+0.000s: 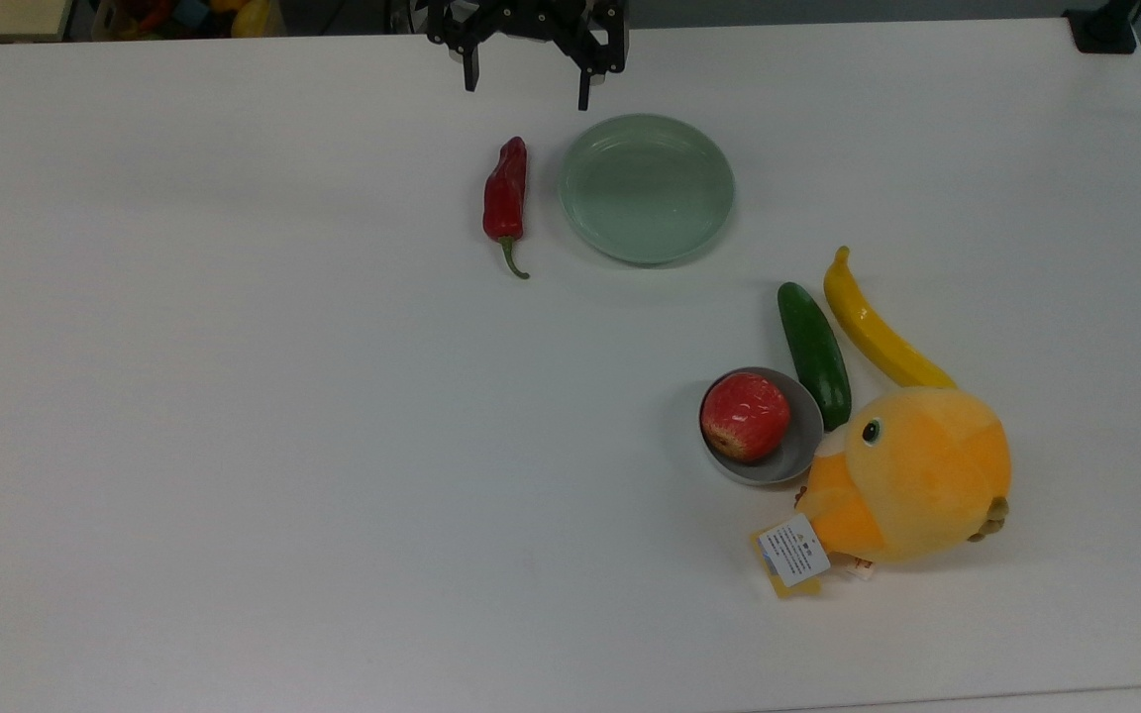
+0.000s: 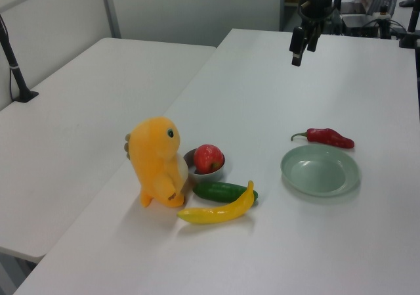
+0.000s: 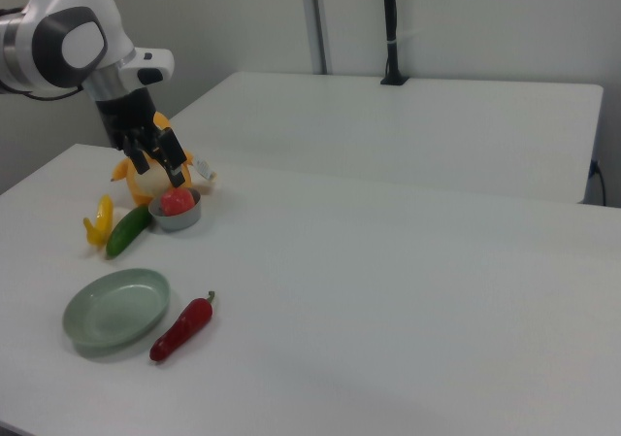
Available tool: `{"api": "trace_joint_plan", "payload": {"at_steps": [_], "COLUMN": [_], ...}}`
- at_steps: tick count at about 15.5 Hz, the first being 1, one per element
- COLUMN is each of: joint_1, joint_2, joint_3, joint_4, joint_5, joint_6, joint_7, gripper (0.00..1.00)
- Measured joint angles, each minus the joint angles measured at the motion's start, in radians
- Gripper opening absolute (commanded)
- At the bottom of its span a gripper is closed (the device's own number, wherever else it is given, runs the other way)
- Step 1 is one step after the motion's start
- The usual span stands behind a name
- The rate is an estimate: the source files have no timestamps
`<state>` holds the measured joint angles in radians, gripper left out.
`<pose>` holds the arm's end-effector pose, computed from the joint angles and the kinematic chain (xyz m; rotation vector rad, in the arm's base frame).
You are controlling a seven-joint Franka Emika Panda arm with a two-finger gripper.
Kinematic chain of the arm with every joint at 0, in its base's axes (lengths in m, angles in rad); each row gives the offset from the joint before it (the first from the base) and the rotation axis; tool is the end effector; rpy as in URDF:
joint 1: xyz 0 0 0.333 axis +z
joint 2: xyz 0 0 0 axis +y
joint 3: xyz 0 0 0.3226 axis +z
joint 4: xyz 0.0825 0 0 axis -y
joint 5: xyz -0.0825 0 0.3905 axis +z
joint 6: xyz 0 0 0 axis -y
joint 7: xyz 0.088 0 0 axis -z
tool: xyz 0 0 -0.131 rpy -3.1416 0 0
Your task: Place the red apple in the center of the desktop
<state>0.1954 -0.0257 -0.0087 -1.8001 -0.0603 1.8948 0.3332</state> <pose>0.5675 0.1013 0.5401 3.1031 -0.2032 0.2044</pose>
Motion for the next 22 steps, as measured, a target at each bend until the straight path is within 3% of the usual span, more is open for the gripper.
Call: {"api": "trace_joint_plan", "payload": {"at_steps": [6,15,22], "joint_1": [-0.005,-0.006,-0.008], "joint_2": [0.0,0.003,0.003], "joint_3": [0.0,0.001,0.001], "joint_4": [0.058,0.066,0.068], "joint_5": [0.0,0.001,0.041], "joint_6": [-0.096,-0.111,-0.113], "joint_7": [-0.193,-0.203,-0.201], "gripper": [1.0,1.0,1.0]}}
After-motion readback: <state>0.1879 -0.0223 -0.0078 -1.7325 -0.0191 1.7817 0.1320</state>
